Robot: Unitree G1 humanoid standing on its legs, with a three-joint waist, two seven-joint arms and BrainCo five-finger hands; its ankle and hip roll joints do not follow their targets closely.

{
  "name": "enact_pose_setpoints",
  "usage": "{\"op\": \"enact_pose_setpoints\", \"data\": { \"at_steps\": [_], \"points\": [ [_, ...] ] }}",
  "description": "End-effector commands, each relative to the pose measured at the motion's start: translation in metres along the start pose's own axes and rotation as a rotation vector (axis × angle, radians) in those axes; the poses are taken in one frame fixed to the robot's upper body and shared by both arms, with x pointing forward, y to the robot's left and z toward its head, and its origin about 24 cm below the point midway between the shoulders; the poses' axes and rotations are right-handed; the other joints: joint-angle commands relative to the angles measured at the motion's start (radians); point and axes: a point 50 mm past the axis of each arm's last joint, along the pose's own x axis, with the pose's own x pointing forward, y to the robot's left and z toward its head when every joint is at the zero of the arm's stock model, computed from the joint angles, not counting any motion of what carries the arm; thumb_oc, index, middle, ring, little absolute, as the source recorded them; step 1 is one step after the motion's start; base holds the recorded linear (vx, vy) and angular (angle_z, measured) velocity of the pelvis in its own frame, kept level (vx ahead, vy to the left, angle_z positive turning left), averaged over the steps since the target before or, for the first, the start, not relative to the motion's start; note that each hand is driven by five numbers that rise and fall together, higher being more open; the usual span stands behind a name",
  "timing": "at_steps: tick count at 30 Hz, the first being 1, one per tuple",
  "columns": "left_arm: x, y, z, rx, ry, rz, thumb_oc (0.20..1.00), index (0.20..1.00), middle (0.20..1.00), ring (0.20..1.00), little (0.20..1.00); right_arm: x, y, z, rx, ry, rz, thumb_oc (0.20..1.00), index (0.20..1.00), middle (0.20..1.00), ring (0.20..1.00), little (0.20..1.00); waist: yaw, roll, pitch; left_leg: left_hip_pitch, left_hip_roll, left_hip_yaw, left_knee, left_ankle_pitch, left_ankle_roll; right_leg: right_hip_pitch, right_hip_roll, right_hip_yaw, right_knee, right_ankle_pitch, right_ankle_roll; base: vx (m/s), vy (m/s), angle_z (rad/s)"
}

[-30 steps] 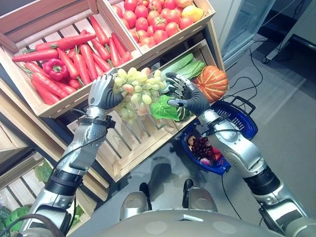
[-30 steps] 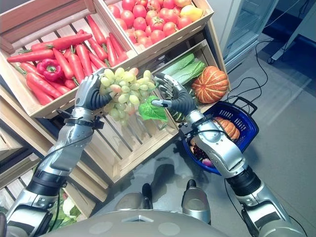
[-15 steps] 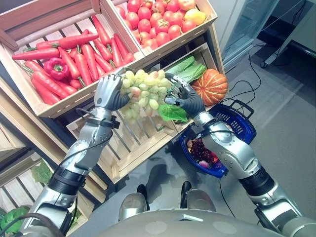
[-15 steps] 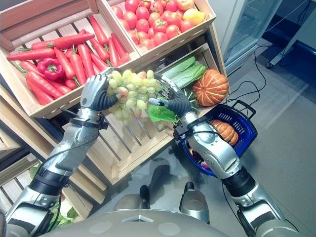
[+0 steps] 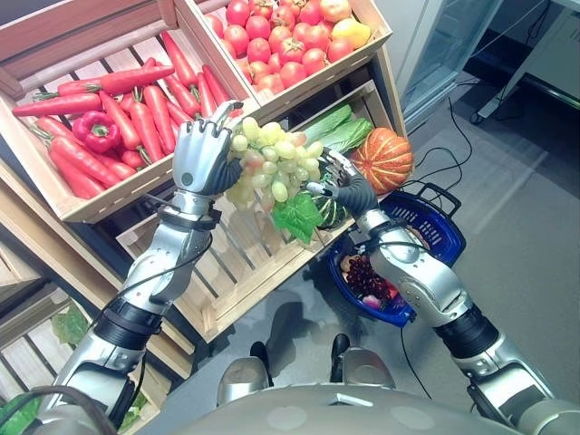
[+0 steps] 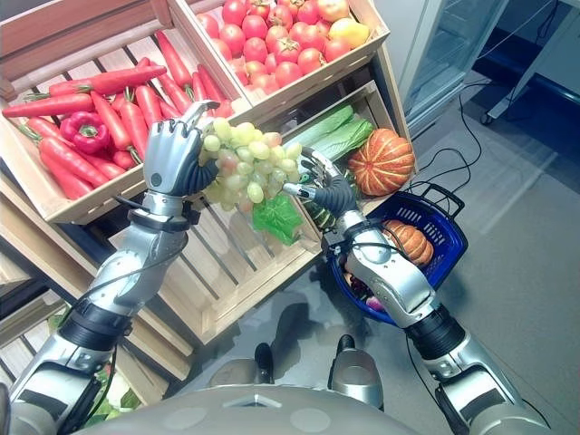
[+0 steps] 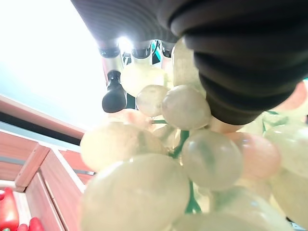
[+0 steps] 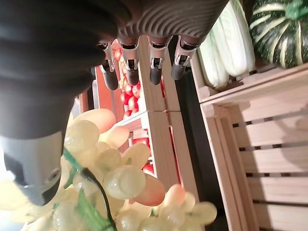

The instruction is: Pick up fruits and vegetables into the basket

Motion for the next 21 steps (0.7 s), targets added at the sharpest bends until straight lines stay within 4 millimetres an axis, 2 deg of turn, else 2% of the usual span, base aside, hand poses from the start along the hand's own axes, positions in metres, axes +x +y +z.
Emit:
{"op": "enact_pose_setpoints", "data": {
  "at_steps": [1, 10, 15, 21],
  "points": [
    [0.027, 0.032, 0.021, 0.069, -0.158, 0.204, 0.2, 0.2, 0.2, 0.2, 0.2, 0.005, 0.012, 0.024, -0.027, -0.137, 0.029, 1.0, 1.0, 1.0, 1.0, 1.0, -0.018, -0.039, -0.023, 0.009, -0.006, 0.02, 0.047, -0.074, 0.03, 0.076, -0.072, 0.013, -0.058, 0.023, 0.11, 0.0, 0.0, 0.0],
    [0.032, 0.028, 0.021, 0.111, -0.135, 0.19, 0.2, 0.2, 0.2, 0.2, 0.2, 0.007, 0.008, 0.023, -0.068, -0.153, -0.028, 1.0, 1.0, 1.0, 1.0, 1.0, -0.023, -0.038, -0.023, 0.015, -0.005, 0.022, 0.04, -0.073, 0.032, 0.078, -0.071, 0.018, -0.06, 0.024, 0.112, 0.0, 0.004, -0.02],
    [0.029, 0.023, 0.018, 0.108, -0.094, 0.172, 0.2, 0.2, 0.2, 0.2, 0.2, 0.006, 0.0, 0.024, -0.025, -0.175, -0.098, 1.0, 1.0, 1.0, 1.0, 1.0, -0.025, -0.034, -0.024, 0.023, -0.006, 0.023, 0.032, -0.072, 0.034, 0.082, -0.071, 0.018, -0.065, 0.026, 0.112, 0.0, 0.006, -0.02],
    [0.021, 0.021, 0.005, 0.146, -0.023, 0.153, 0.2, 0.2, 0.2, 0.2, 0.2, -0.002, -0.01, 0.032, 0.008, -0.227, -0.144, 1.0, 1.0, 1.0, 1.0, 1.0, -0.031, -0.032, -0.021, 0.026, -0.005, 0.028, 0.033, -0.075, 0.035, 0.08, -0.072, 0.022, -0.063, 0.028, 0.116, 0.0, 0.0, 0.0]
  ]
}}
